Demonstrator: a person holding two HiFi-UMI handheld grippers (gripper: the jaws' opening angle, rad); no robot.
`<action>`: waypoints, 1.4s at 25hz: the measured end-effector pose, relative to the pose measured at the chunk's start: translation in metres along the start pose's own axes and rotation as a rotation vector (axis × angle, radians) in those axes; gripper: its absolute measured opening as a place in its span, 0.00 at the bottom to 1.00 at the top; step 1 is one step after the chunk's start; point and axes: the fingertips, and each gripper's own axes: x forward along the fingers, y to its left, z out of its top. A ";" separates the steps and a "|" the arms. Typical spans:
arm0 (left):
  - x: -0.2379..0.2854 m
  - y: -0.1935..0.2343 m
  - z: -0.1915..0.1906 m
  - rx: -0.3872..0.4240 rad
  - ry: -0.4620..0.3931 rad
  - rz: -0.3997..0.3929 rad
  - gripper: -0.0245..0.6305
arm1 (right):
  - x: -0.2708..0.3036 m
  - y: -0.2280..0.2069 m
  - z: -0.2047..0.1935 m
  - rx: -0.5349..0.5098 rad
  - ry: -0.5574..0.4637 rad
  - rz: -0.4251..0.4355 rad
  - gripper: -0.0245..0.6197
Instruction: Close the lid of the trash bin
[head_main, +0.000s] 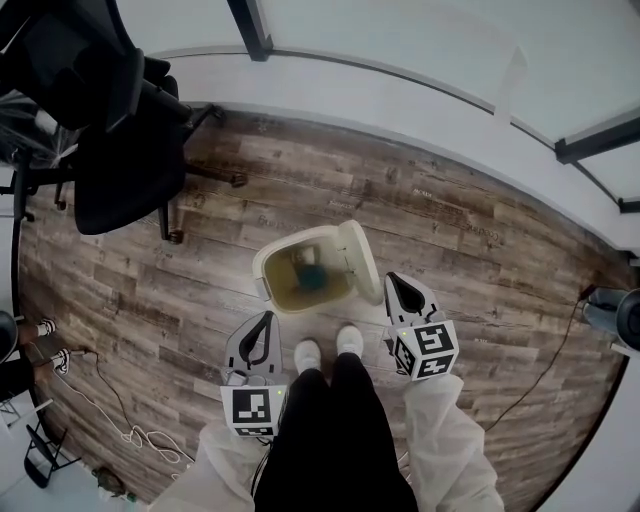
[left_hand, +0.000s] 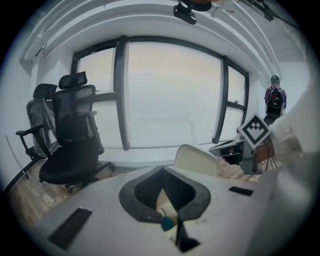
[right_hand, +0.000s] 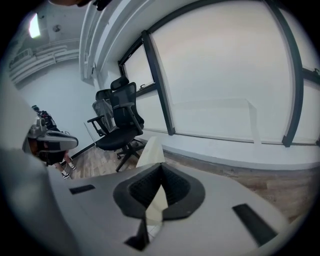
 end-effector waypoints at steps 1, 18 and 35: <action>0.001 0.000 -0.001 -0.004 0.003 -0.003 0.05 | 0.002 0.001 -0.001 0.000 0.002 0.004 0.07; -0.008 0.032 -0.056 -0.069 0.046 0.036 0.05 | 0.037 0.090 -0.031 -0.004 0.059 0.151 0.07; -0.031 0.099 -0.094 -0.161 0.077 0.116 0.05 | 0.100 0.174 -0.077 -0.095 0.245 0.246 0.07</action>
